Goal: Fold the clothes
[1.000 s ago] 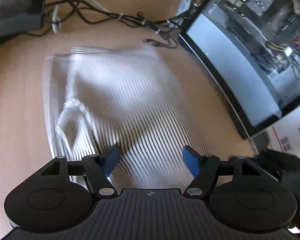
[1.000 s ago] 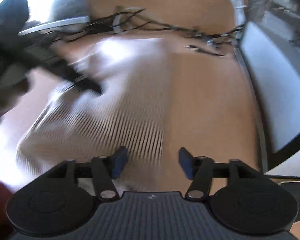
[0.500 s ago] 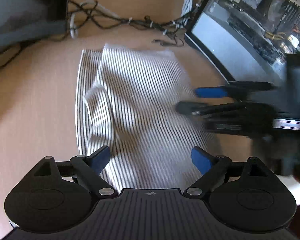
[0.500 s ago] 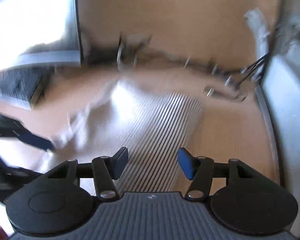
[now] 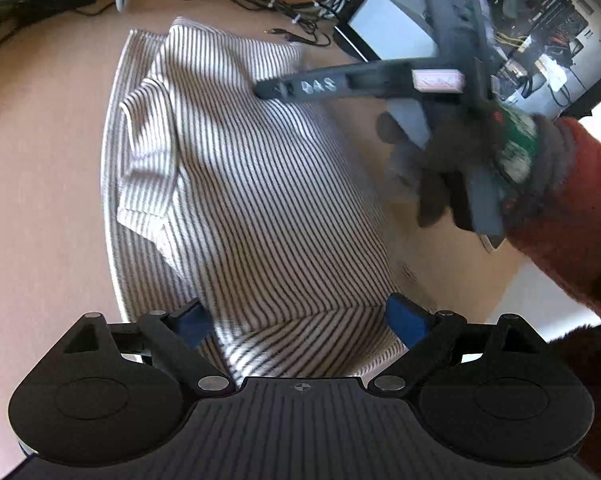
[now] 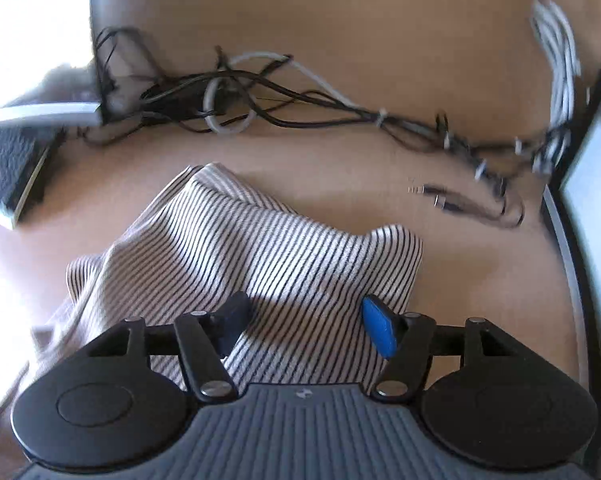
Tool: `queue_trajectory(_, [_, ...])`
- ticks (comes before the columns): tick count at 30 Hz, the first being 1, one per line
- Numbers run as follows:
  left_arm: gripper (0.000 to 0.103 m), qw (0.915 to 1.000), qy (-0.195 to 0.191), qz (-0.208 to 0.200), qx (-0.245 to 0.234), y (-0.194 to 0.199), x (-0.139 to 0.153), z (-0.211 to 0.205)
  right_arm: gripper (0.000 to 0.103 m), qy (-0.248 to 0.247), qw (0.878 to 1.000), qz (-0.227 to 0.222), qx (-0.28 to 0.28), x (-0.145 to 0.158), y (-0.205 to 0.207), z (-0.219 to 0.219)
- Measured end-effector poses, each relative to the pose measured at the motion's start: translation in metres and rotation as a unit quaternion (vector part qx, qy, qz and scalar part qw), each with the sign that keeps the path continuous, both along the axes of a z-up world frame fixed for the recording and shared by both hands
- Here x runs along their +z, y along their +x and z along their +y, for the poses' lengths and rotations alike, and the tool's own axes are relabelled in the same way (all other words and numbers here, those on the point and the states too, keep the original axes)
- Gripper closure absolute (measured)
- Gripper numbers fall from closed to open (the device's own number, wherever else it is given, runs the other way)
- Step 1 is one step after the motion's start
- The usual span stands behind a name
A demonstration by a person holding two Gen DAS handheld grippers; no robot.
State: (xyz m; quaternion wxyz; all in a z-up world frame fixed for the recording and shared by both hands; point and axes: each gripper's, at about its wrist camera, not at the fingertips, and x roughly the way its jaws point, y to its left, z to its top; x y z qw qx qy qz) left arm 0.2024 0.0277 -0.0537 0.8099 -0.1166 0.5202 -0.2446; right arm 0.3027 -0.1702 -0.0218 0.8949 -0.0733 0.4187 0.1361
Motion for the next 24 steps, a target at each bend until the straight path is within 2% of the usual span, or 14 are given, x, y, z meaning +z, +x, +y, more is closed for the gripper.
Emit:
queue_trajectory(3, [0.006, 0.9994, 0.014, -0.003, 0.031, 0.005, 0.002, 0.019, 0.039, -0.014, 1.000, -0.017, 0.016, 0.014, -0.033, 0.002])
queue_trajectory(6, [0.005, 0.9976, 0.028, -0.006, 0.063, 0.009, 0.003, 0.039, 0.042, -0.013, 0.998, -0.028, 0.055, 0.027, -0.080, 0.004])
queue_trajectory(9, [0.005, 0.9946, 0.042, -0.009, 0.094, 0.014, 0.005, 0.058, 0.043, 0.015, 0.996, -0.013, 0.089, 0.032, -0.129, 0.009])
queue_trajectory(11, [0.005, 0.9925, 0.050, -0.012, 0.111, 0.017, 0.007, 0.069, 0.043, -0.001, 0.995, 0.012, 0.099, 0.019, -0.151, 0.020])
queue_trajectory(13, [0.004, 0.9918, 0.052, -0.018, 0.115, 0.021, 0.010, 0.073, 0.042, -0.020, 0.996, 0.004, 0.083, 0.007, -0.166, 0.026])
queue_trajectory(17, [0.002, 0.9921, 0.065, -0.040, 0.099, 0.023, 0.014, 0.073, 0.040, -0.002, 0.999, -0.016, 0.031, 0.025, -0.178, 0.026])
queue_trajectory(21, [0.002, 0.9915, 0.076, -0.053, 0.092, 0.013, 0.013, 0.072, 0.033, -0.013, 0.996, -0.039, 0.080, 0.036, -0.207, 0.039])
queue_trajectory(24, [0.001, 0.9909, 0.083, -0.058, 0.089, 0.002, 0.015, 0.070, 0.030, -0.032, 0.989, -0.032, 0.138, 0.026, -0.213, 0.057])
